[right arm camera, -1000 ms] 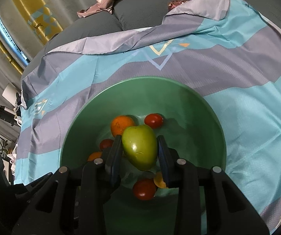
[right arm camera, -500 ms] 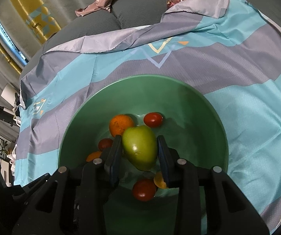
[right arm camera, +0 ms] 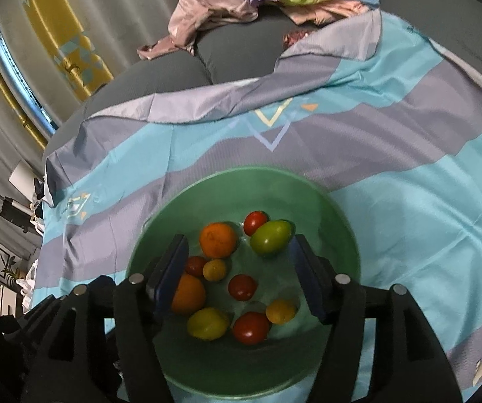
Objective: Organize fruits
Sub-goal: 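Open both tools to drop the fruits into the green bowl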
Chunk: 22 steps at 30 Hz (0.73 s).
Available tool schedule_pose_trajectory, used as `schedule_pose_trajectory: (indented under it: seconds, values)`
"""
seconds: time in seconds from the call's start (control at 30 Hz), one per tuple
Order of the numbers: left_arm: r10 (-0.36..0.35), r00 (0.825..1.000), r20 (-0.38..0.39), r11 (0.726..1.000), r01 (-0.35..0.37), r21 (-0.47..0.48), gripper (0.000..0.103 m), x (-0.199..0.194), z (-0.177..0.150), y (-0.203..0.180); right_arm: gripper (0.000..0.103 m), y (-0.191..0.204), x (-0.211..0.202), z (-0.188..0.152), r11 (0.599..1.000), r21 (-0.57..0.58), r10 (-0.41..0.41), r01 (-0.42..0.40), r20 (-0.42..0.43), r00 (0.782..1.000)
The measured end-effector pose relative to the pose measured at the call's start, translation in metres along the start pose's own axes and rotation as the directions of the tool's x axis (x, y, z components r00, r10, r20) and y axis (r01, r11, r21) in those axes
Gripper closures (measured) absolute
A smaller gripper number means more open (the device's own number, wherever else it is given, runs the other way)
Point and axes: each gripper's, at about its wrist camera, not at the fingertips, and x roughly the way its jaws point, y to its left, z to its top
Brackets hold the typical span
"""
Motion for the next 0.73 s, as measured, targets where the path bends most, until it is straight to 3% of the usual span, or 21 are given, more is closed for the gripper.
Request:
schedule_pose_trajectory:
  seconds: [0.33, 0.73]
  values:
    - [0.005, 1.000, 0.013, 1.000, -0.005, -0.025, 0.037, -0.004, 0.000, 0.005, 0.033, 0.006, -0.019, 0.001, 0.999, -0.019, -0.037, 0.038, 0.062, 0.997]
    - [-0.009, 1.000, 0.017, 0.999, 0.009, -0.036, 0.037, -0.006, 0.000, 0.006, 0.032, 0.004, -0.025, 0.001, 0.998, -0.022, -0.052, 0.053, 0.078, 0.996]
